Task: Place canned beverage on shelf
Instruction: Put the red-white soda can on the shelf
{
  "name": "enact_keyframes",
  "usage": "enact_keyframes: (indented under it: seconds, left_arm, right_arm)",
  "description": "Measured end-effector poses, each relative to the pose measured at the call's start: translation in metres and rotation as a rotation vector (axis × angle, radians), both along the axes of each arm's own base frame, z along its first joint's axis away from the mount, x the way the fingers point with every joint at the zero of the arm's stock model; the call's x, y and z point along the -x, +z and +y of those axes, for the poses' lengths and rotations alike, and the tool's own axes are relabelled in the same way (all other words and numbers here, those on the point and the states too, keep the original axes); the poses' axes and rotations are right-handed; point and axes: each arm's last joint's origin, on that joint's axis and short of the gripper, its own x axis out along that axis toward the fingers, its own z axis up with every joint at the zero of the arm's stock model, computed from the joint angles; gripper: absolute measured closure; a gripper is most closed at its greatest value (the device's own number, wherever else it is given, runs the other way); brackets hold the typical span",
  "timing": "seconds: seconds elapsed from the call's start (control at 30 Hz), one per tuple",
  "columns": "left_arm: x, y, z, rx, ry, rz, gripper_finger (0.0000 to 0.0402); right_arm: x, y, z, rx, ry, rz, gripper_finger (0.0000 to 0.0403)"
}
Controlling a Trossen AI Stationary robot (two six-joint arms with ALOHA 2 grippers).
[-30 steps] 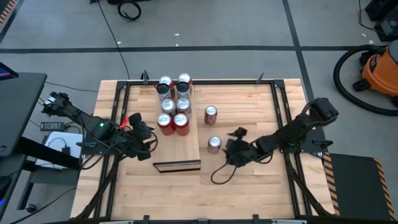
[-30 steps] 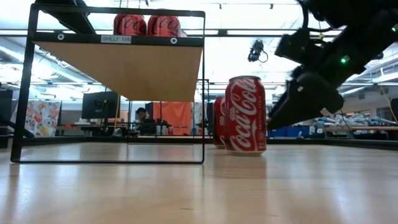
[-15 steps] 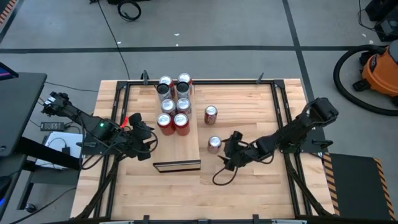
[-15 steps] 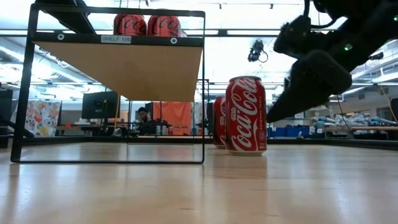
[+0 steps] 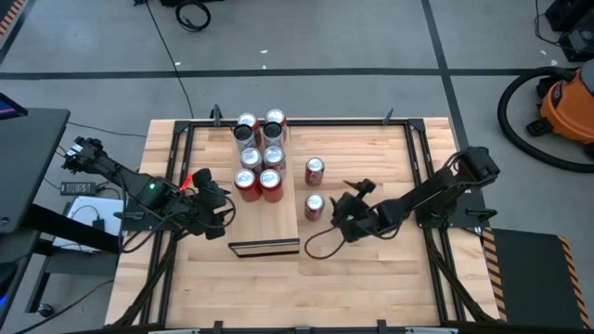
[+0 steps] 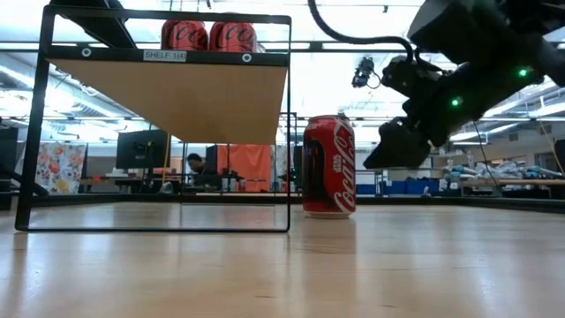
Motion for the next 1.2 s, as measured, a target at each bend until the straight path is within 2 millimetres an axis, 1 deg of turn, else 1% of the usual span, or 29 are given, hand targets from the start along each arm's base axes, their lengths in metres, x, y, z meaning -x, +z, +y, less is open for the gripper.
enact_keyframes:
  seconds: [0.03,0.1,0.23,0.33,0.57,0.77,0.83,0.87,0.93,1.0,1.1,1.13,1.2]
  left_arm:
    - [0.000,0.000,0.000,0.000,0.000,0.000,0.0168]
    - [0.000,0.000,0.000,0.000,0.000,0.000,0.0168]
    - [0.000,0.000,0.000,0.001,0.001,-0.001,0.0168]
    - [0.000,0.000,0.000,0.005,0.002,-0.006,0.0168]
    - [-0.001,0.001,0.000,0.004,-0.001,-0.009,0.0168]
    - [-0.001,0.001,0.000,-0.003,-0.009,-0.005,0.0168]
    - [-0.001,0.001,0.000,0.000,-0.005,-0.007,0.0168]
    - [-0.001,0.001,0.000,0.001,-0.005,-0.007,0.0168]
    - [-0.001,0.001,0.000,0.001,-0.005,-0.007,0.0168]
    - [-0.001,0.001,0.000,0.001,-0.005,-0.007,0.0168]
    - [-0.001,0.001,0.000,0.001,-0.005,-0.007,0.0168]
    - [-0.001,0.001,0.000,0.001,-0.005,-0.007,0.0168]
    - [-0.001,0.000,0.000,0.001,-0.004,-0.007,0.0168]
  right_arm:
    - [0.000,0.002,-0.001,-0.017,0.003,0.004,0.0048]
    - [-0.001,0.003,-0.001,-0.110,0.067,0.034,0.0049]
    - [-0.005,0.000,0.007,-0.339,0.249,0.088,0.0049]
    - [-0.009,0.002,0.014,-0.439,0.352,0.080,0.0049]
    - [-0.017,0.008,0.023,-0.575,0.530,0.026,0.0050]
    - [-0.024,0.016,0.026,-0.531,0.623,-0.049,0.0050]
    - [-0.024,0.016,0.025,-0.515,0.619,-0.046,0.0050]
    - [-0.023,0.015,0.024,-0.491,0.591,-0.037,0.0050]
    - [-0.020,0.012,0.019,-0.421,0.487,-0.010,0.0050]
    - [-0.015,0.008,0.012,-0.322,0.346,0.014,0.0050]
    - [-0.010,0.008,0.006,-0.205,0.181,-0.020,0.0050]
    - [-0.010,0.008,0.005,-0.199,0.168,-0.031,0.0050]
    - [-0.011,0.008,0.007,-0.244,0.202,-0.032,0.0050]
